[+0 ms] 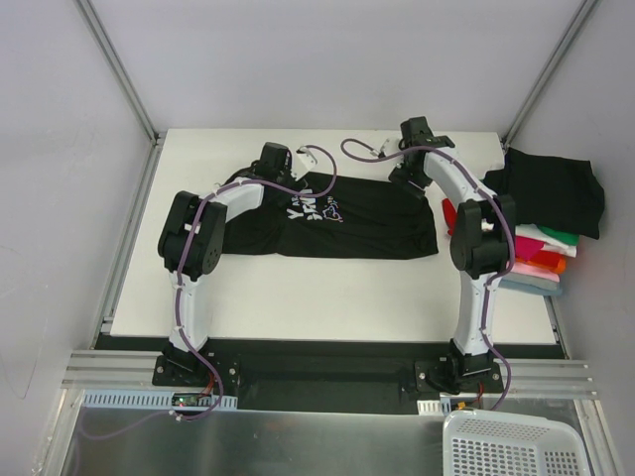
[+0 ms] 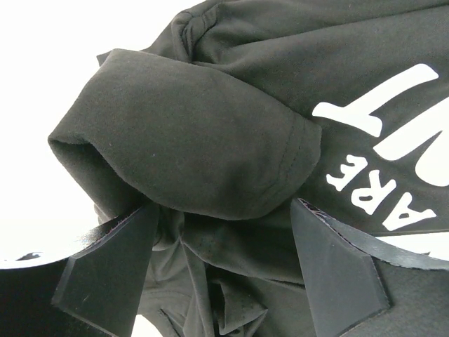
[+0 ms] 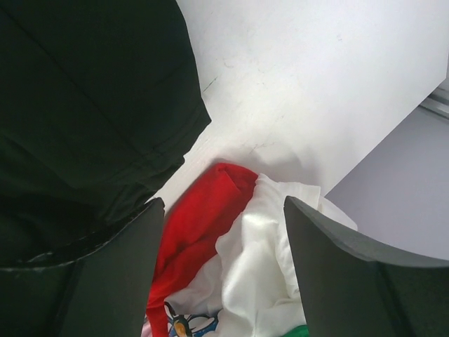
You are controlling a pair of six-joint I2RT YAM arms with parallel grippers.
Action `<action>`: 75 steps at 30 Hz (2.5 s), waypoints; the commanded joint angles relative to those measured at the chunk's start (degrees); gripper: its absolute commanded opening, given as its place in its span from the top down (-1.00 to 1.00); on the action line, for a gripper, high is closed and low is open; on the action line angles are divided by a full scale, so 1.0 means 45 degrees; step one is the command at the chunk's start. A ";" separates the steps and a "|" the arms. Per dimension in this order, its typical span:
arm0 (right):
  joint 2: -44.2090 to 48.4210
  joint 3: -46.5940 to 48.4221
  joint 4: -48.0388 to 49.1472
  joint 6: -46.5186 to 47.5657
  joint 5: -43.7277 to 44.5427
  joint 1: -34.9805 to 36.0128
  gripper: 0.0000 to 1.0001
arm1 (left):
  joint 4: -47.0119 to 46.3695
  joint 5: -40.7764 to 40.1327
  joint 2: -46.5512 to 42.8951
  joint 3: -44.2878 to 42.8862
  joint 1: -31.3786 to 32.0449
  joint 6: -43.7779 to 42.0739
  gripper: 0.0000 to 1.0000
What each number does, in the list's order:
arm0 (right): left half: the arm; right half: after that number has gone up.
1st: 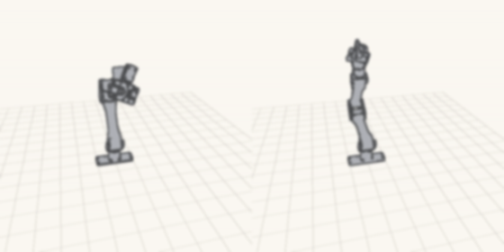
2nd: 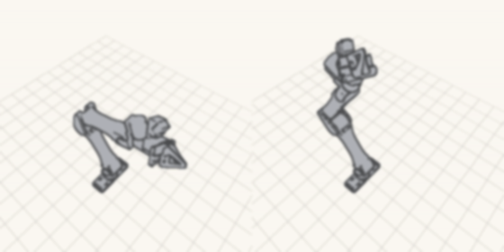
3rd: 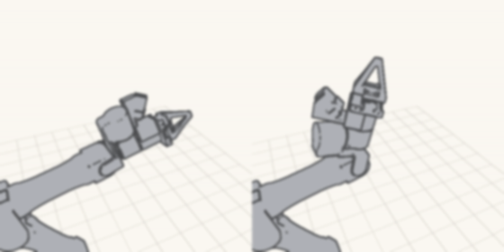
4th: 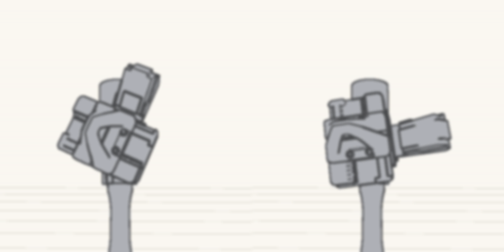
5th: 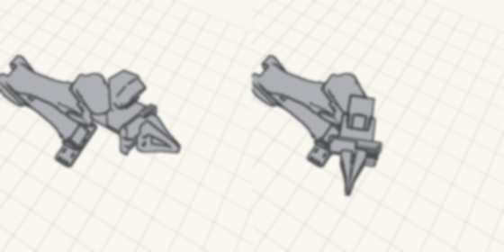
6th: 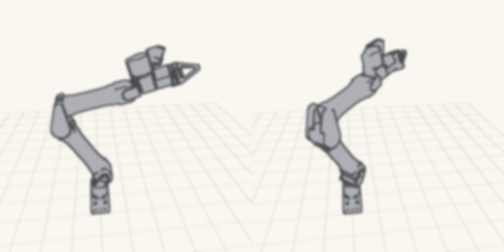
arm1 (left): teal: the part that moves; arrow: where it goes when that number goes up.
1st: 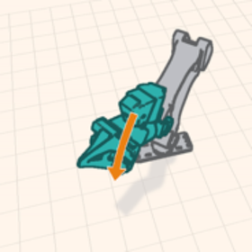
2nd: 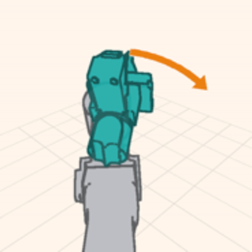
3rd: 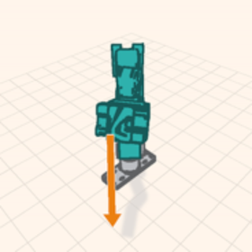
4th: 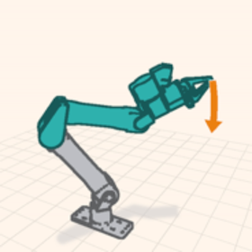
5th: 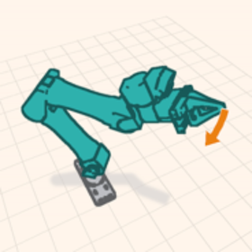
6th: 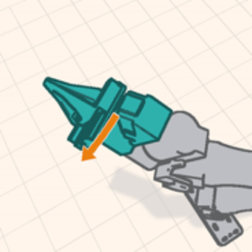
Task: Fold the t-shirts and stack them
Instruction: Fold the tshirt
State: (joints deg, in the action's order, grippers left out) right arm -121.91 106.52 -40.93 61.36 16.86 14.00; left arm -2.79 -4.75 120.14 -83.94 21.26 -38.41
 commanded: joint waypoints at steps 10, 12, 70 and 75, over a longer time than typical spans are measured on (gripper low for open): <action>0.0546 0.0313 -0.0923 0.0798 -0.1558 0.0248 -0.43 | -0.0552 -0.0193 -0.0213 0.0157 -0.0114 0.0021 -0.51; 0.0645 0.0255 -0.1042 0.0623 -0.1657 0.0442 -0.43 | -0.0572 -0.0194 -0.0213 0.0158 -0.0114 -0.0018 -0.52; 0.1212 -0.2166 -0.0143 -0.2113 0.0608 0.2377 0.06 | -0.0670 -0.0077 -0.0291 0.0353 -0.0114 0.0040 -0.52; 0.1133 -0.2343 -0.0124 -0.1859 0.0843 0.2377 0.08 | -0.0670 -0.0018 -0.0193 0.0353 -0.0114 0.0118 -0.52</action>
State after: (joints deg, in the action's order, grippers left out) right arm -117.47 96.44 -39.40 52.56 20.34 24.58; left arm -4.49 -5.04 120.14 -82.54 20.93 -38.46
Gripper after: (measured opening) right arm 0.462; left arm 0.759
